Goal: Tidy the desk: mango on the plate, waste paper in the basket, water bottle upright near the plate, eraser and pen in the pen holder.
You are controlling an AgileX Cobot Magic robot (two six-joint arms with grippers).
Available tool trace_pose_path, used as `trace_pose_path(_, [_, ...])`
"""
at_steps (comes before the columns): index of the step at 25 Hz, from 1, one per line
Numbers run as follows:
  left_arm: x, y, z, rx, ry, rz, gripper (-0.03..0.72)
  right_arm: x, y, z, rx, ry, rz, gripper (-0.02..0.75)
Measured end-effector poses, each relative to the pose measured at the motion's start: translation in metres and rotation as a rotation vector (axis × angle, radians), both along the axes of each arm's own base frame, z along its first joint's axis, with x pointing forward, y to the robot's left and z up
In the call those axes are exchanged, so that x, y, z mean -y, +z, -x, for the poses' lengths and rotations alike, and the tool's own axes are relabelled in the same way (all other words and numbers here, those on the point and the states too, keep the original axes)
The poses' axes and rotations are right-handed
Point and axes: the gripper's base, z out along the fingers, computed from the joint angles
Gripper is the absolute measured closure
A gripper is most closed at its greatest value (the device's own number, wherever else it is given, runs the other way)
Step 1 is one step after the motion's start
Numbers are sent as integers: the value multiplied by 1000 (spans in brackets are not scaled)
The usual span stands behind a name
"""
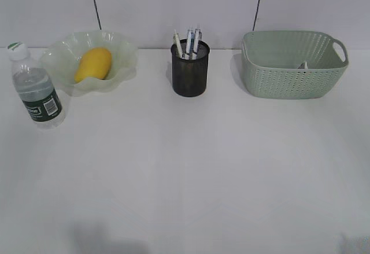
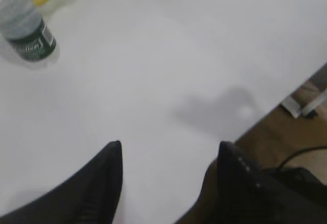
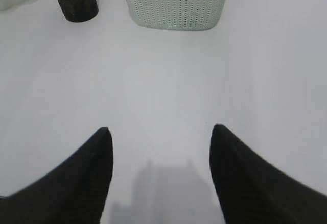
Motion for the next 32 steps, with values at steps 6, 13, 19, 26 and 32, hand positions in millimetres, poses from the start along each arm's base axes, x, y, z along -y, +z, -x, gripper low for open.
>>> trace_pose_path(6, [3, -2, -3, 3, -9, 3, 226, 0, 0, 0, 0, 0, 0, 260])
trace_pose_path(13, [3, -3, -3, 3, -10, 1, 185, 0, 0, 0, 0, 0, 0, 259])
trace_pose_path(19, [3, -3, -3, 3, -11, 2, 185, 0, 0, 0, 0, 0, 0, 259])
trace_pose_path(26, [2, -3, -3, 3, 53, 2, 209, 0, 0, 0, 0, -4, 0, 260])
trace_pose_path(32, [-3, -2, -1, 31, 226, 20, 228, 0, 0, 1, 0, -100, 0, 260])
